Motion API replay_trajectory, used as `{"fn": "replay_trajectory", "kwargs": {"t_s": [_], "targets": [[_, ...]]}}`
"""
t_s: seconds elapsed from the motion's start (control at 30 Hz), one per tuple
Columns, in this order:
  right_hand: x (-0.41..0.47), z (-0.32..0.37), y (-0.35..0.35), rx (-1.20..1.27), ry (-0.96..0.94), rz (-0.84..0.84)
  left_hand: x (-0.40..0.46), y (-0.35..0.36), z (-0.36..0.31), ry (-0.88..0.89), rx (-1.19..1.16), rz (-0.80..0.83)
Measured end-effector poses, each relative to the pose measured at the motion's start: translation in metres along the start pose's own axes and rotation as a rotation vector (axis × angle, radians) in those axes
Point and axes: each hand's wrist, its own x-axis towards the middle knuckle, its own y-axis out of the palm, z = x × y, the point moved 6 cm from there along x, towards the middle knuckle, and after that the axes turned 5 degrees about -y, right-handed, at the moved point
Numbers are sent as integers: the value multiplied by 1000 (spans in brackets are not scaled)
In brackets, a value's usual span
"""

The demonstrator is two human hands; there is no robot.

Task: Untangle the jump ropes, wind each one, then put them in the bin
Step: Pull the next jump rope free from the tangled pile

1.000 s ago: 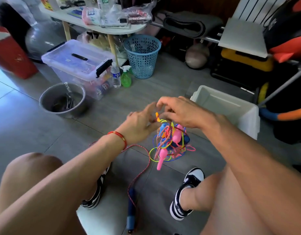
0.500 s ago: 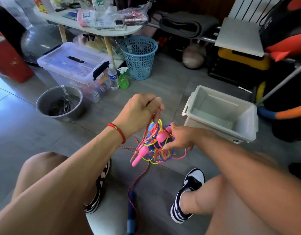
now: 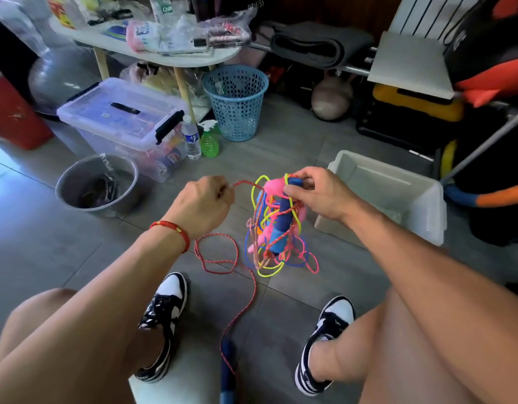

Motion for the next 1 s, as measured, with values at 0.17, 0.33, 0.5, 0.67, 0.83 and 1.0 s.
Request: {"fn": "replay_trajectory", "kwargs": {"t_s": [0.17,0.33,0.5,0.67,0.83,1.0], "targets": [[2,15,5,-120,-21,-6,0,37,-22,21,1,131],[-3,9,4,-26,108,-69,-7,69,-47,-90,-168,260],[-13,-1,-8,-8,269,-251,-22,86,-56,-83,-40,227],[-18,-4,-1,211,344,-80,-15,89,-48,-127,-11,320],[-32,-7,15,345,363,169,-3,66,-35,-191,-111,283],[-32,-8,3,274,257,140,-5,47,-28,-79,81,127]]}}
